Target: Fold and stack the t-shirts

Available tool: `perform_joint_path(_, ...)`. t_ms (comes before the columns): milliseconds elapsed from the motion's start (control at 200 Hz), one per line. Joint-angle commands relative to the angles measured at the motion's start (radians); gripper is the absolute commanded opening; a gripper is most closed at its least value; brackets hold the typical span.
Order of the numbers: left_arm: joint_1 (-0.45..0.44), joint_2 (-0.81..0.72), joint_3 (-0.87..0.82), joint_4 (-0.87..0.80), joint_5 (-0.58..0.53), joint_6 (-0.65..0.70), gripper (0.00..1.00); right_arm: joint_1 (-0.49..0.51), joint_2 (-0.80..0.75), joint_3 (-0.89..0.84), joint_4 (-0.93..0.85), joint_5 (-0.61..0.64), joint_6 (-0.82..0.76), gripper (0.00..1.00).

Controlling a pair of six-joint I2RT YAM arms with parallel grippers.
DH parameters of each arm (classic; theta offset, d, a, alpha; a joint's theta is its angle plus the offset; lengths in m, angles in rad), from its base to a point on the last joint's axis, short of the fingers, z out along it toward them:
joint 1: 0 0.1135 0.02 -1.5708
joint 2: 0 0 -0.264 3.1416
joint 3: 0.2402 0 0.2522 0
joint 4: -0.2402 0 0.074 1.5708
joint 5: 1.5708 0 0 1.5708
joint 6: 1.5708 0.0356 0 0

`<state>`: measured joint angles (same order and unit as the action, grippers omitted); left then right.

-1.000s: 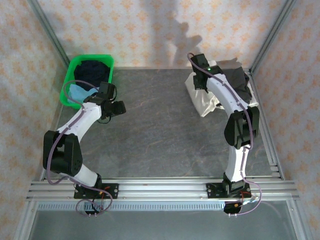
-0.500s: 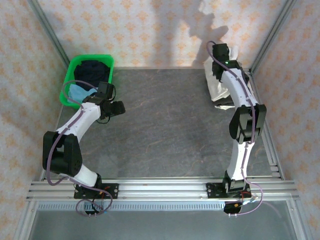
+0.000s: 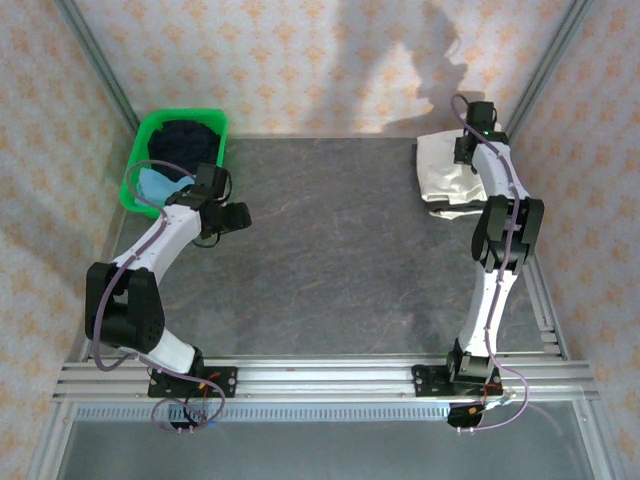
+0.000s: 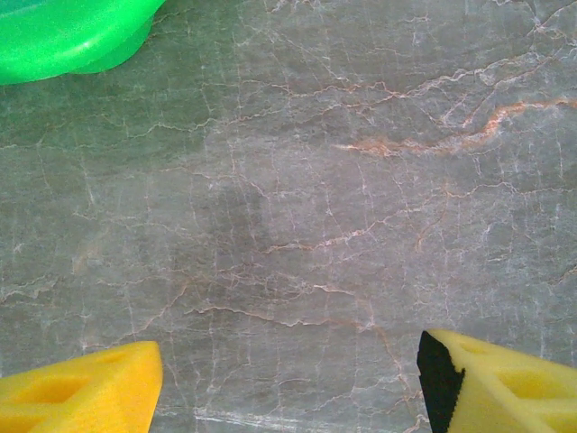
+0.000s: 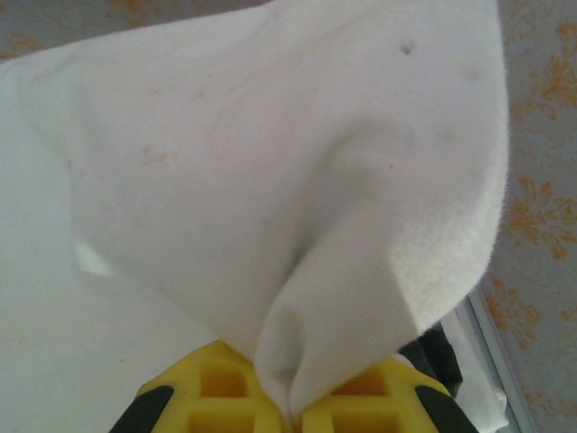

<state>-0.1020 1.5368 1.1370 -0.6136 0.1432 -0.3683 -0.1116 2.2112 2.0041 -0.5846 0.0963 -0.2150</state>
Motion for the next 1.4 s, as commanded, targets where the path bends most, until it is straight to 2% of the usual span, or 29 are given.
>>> perform_joint_path(0, 0.014, 0.017, 0.014, -0.028, -0.004, 0.015, 0.77, -0.018, 0.063, 0.097, -0.056, 0.014, -0.013, 0.13)
perform_joint_path(85, 0.015, 0.020, 0.017, -0.031, -0.003, 0.016, 0.77, -0.036, 0.089, 0.145, -0.115, 0.053, 0.021, 0.40)
perform_joint_path(130, 0.013, 0.020, 0.018, -0.031, -0.001, 0.016, 0.78, -0.036, 0.080, 0.137, -0.112, 0.095, 0.031, 0.46)
perform_joint_path(225, 0.013, 0.020, 0.020, -0.033, 0.004, 0.017, 0.78, -0.036, 0.044, 0.124, -0.111, 0.154, 0.046, 0.52)
perform_joint_path(370, 0.014, 0.013, 0.015, -0.029, 0.007, 0.016, 0.79, -0.037, -0.028, 0.108, -0.123, 0.261, 0.092, 0.56)
perform_joint_path(530, 0.014, 0.007, 0.015, -0.025, 0.017, 0.013, 0.80, -0.034, -0.097, 0.014, -0.103, 0.236, 0.143, 0.60)
perform_joint_path(606, 0.013, 0.000, 0.011, -0.022, 0.016, 0.012, 0.81, -0.036, -0.141, -0.078, -0.022, 0.188, 0.174, 0.61)
perform_joint_path(796, 0.014, -0.002, 0.005, -0.009, 0.019, 0.013, 0.82, -0.037, -0.244, -0.335, 0.257, -0.122, 0.276, 0.58)
perform_joint_path(851, 0.013, 0.002, 0.008, -0.012, 0.022, 0.014, 0.82, -0.037, -0.222, -0.344, 0.303, -0.148, 0.312, 0.59)
perform_joint_path(991, 0.013, 0.003, 0.003, -0.012, 0.016, 0.019, 0.83, -0.036, -0.038, -0.155, 0.126, -0.058, 0.367, 0.60)
perform_joint_path(1101, 0.014, 0.006, 0.004, -0.011, 0.015, 0.020, 0.83, -0.038, 0.057, -0.080, 0.015, -0.050, 0.413, 0.61)
perform_joint_path(1291, 0.014, 0.008, 0.007, -0.018, 0.008, 0.025, 0.83, -0.040, 0.050, -0.087, -0.050, -0.064, 0.502, 0.67)
perform_joint_path(1396, 0.013, 0.009, 0.009, -0.023, 0.003, 0.028, 0.83, -0.040, 0.016, -0.038, -0.118, -0.012, 0.526, 0.70)
